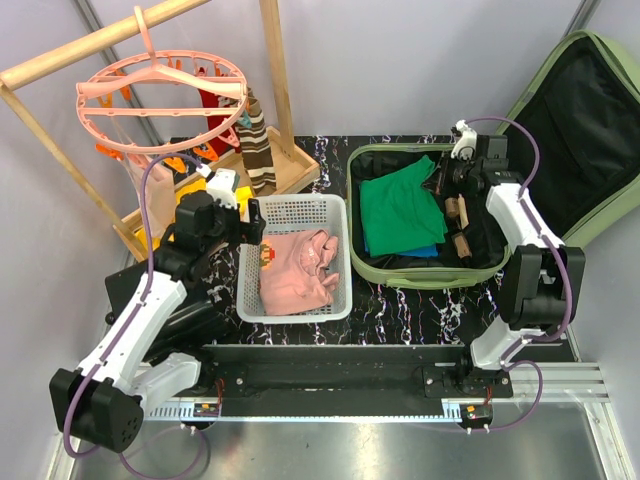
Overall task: Open, take out, and arrange the luggage
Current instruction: Pick up the object with the right arm, then place the object in the container
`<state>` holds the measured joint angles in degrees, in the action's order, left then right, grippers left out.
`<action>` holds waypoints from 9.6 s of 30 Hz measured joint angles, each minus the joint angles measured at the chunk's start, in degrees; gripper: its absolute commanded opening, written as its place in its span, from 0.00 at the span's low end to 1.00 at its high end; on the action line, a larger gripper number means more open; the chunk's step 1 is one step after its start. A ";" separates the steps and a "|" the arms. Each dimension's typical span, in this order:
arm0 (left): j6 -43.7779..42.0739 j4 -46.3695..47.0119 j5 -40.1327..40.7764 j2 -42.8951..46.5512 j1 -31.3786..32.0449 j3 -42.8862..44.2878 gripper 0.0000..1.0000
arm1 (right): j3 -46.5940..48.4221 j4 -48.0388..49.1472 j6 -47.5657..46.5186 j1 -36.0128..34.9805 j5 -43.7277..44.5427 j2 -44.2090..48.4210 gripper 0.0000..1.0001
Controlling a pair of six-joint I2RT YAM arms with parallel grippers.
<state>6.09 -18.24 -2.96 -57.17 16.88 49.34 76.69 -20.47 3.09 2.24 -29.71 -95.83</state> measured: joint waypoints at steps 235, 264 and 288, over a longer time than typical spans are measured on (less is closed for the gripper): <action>12.41 6.64 3.65 -6.12 10.25 -2.78 0.99 | -4.61 3.89 28.37 -46.25 20.02 -4.70 0.79; 15.28 8.11 14.25 -27.89 10.05 -0.72 0.51 | -5.81 8.63 23.91 -45.70 23.74 -9.11 0.39; 15.06 6.19 19.98 -31.54 10.27 -0.20 0.36 | -6.32 8.83 23.21 -45.70 23.69 -8.57 0.38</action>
<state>21.15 -12.05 17.02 -88.71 27.16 49.15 70.37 -11.64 26.30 -43.46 -6.02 -104.40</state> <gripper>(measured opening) 0.402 0.385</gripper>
